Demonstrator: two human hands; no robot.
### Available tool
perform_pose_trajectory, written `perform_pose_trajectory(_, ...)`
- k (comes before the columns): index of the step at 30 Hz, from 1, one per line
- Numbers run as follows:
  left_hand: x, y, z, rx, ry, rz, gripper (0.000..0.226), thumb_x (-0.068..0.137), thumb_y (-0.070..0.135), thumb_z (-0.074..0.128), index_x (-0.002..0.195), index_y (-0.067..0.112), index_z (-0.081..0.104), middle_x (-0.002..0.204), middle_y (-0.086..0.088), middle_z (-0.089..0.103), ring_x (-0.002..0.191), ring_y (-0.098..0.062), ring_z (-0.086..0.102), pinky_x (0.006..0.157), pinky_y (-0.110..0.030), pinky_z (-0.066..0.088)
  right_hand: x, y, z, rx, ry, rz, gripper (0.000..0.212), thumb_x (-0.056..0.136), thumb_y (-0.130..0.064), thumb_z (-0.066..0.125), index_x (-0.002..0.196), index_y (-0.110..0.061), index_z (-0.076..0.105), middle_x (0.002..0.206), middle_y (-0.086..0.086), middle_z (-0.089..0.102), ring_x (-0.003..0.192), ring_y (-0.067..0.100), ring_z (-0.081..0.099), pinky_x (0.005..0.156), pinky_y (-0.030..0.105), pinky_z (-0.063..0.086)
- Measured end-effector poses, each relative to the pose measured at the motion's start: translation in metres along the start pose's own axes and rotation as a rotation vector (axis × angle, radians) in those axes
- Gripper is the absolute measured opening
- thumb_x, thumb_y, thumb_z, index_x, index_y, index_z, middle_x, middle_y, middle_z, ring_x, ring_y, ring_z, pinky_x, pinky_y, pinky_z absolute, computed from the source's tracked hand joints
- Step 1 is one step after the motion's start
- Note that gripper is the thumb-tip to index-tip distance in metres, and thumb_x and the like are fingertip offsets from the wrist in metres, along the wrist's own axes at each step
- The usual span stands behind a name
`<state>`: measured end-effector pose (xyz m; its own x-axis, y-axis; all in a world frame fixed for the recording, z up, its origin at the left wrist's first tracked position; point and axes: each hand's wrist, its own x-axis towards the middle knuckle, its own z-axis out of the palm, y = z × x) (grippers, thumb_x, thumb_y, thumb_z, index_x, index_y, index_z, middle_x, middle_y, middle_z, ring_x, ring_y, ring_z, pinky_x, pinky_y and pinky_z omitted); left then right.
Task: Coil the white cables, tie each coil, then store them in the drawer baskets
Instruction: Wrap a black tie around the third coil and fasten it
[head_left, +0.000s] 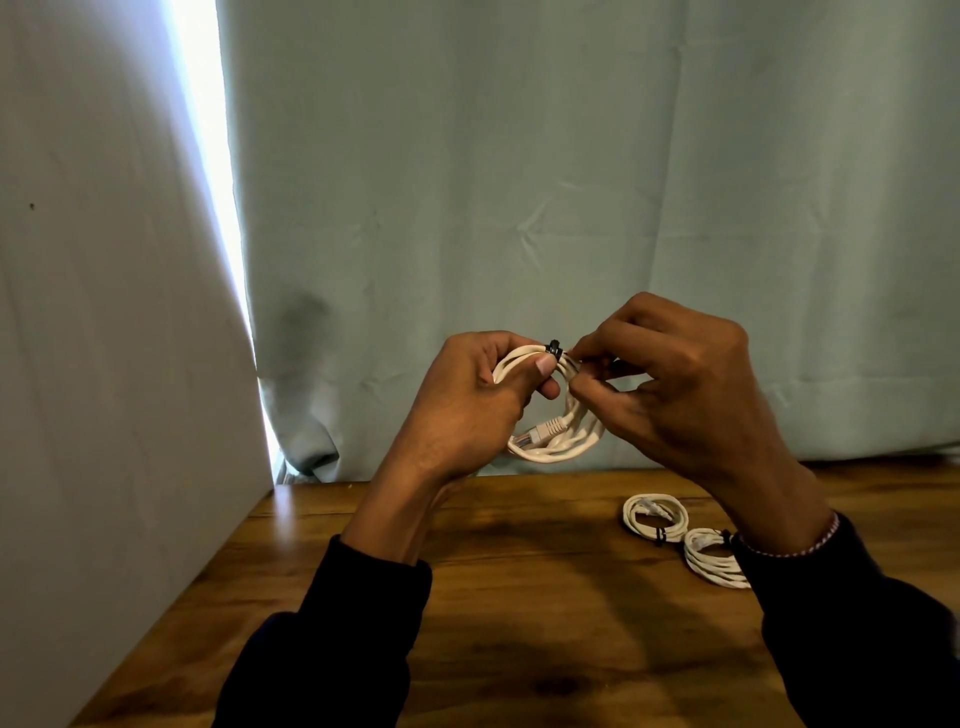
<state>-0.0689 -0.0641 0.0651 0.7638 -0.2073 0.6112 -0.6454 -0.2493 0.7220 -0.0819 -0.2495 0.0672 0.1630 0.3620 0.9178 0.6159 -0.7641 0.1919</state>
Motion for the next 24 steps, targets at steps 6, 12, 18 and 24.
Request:
perform_pose_trajectory(6,0.0004,-0.0008,-0.0004,0.01,0.014,-0.003,0.015,0.098,0.026,0.062,0.097,0.019,0.075,0.078,0.006,0.074,0.066,-0.007,0.059,0.072,-0.037,0.055,-0.001,0.0002,0.0031,-0.001,-0.006,-0.008,0.013,0.082,-0.016,0.08,0.088,-0.005,0.076,0.085,0.009,0.069,0.069,0.016,0.066,0.061,0.028,0.058)
perform_pose_trajectory(12,0.0008,-0.0009,0.0007,0.009,0.023,-0.012,0.015,0.098,0.027,0.063,0.095,0.019,0.075,0.078,0.005,0.074,0.066,-0.006,0.059,0.072,-0.034,0.054,-0.0017,0.0006,0.0033,-0.015,-0.003,-0.005,0.015,0.085,-0.021,0.077,0.088,-0.006,0.076,0.085,0.009,0.068,0.068,0.016,0.066,0.058,0.031,0.058)
perform_pose_trajectory(18,0.0004,-0.0008,0.0019,0.012,0.032,-0.012,0.014,0.097,0.027,0.063,0.095,0.019,0.075,0.077,0.005,0.074,0.066,-0.006,0.059,0.071,-0.033,0.053,-0.0014,-0.0015,0.0046,-0.027,-0.013,0.003,0.019,0.084,-0.024,0.072,0.087,-0.006,0.076,0.084,0.009,0.068,0.067,0.017,0.066,0.056,0.034,0.058)
perform_pose_trajectory(24,0.0012,-0.0021,0.0026,0.028,0.06,-0.009,0.015,0.097,0.028,0.063,0.095,0.018,0.075,0.078,0.003,0.074,0.067,-0.011,0.061,0.072,-0.041,0.057,-0.0005,-0.0041,0.0042,0.032,-0.039,0.046,0.013,0.084,-0.014,0.078,0.094,-0.006,0.078,0.087,0.007,0.069,0.07,0.014,0.066,0.061,0.031,0.06)
